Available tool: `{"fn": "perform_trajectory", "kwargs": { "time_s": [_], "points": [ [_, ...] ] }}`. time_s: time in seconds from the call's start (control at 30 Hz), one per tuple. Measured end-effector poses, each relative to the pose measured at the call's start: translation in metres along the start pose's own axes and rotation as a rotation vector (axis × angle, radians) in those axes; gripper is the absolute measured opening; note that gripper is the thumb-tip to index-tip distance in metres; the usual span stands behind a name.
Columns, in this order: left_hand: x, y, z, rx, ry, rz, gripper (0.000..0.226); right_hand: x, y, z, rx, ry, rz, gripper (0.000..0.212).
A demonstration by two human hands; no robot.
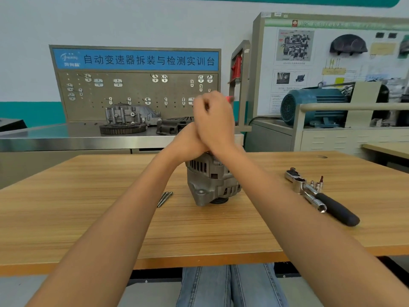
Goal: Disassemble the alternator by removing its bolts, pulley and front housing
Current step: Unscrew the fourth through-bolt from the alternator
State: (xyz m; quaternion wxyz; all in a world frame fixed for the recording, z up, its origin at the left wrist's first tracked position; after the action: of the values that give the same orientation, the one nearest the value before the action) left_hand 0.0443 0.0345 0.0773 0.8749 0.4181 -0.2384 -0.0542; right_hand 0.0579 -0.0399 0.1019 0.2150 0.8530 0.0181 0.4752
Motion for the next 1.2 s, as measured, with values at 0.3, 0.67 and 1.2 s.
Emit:
{"fn": "perform_trajectory", "kwargs": {
  "time_s": [0.3, 0.67, 1.2],
  "points": [
    [0.008, -0.007, -0.002, 0.251, 0.089, 0.02, 0.011, -0.005, 0.005, 0.009, -0.682, -0.094, 0.034, 0.031],
    [0.007, -0.012, -0.002, 0.23, 0.123, 0.002, 0.03, 0.016, 0.015, 0.013, 0.599, -0.211, -0.051, 0.046],
    [0.006, -0.018, -0.006, 0.385, 0.195, 0.171, 0.029, 0.004, 0.008, 0.018, -0.143, -0.102, 0.094, 0.028]
  ]
}}
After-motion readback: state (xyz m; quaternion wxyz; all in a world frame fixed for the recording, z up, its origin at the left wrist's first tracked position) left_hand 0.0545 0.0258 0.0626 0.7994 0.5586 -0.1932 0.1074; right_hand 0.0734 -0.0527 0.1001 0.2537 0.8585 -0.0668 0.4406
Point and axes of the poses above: each hand's wrist, its own x-axis towards the middle knuckle, its own y-axis out of the back of the hand, z = x × y, the point moved 2 cm from there along x, towards the middle knuckle, and after that the axes turned 15 degrees about -z, right-handed, at the moved point
